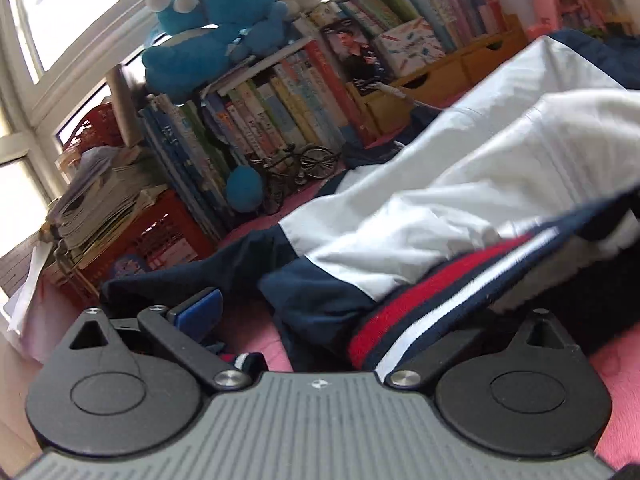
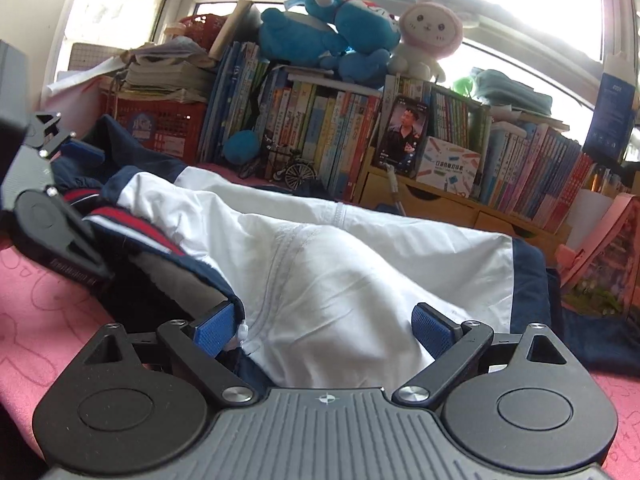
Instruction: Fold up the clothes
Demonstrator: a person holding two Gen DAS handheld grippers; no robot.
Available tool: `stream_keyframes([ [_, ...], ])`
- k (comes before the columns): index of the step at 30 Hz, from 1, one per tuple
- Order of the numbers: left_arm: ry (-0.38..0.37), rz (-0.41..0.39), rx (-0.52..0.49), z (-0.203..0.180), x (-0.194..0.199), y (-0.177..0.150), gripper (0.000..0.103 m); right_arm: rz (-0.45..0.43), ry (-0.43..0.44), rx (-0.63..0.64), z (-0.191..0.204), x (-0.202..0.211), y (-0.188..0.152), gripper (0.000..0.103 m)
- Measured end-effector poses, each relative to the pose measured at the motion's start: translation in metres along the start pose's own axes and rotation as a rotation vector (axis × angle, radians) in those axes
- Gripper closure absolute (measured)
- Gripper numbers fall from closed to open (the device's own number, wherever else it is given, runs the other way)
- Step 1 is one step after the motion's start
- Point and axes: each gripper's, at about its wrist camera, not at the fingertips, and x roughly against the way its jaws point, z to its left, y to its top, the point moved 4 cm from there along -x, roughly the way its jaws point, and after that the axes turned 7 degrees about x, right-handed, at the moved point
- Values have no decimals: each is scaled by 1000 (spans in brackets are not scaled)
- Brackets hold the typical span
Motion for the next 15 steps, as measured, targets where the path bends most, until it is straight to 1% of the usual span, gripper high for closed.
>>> stream_keyframes([
  [2,35,-21,102,18,-4,17,2,59,81,-34,13,-2,-4,9],
  [3,53,-34,144,26,-4,25,2,69,123,-49,22,-4,-5,9],
  [4,72,-43,169,34,-3,31,2,60,125,-42,30,-4,-4,11],
  [6,104,-62,205,47,2,41,2,28,27,-40,36,-5,1,13],
  [7,107,-69,215,52,5,44,2,19,-10,-49,33,-5,3,14],
  [9,102,-75,218,59,11,44,2,-1,-62,-85,19,1,7,15],
  [10,98,-77,216,60,13,43,1,-12,-52,-117,9,8,8,15],
  [14,139,-66,176,55,20,29,1,54,-141,-101,-24,26,-1,15],
  [15,150,-60,166,55,24,25,0,70,-164,-97,-32,31,-3,21],
])
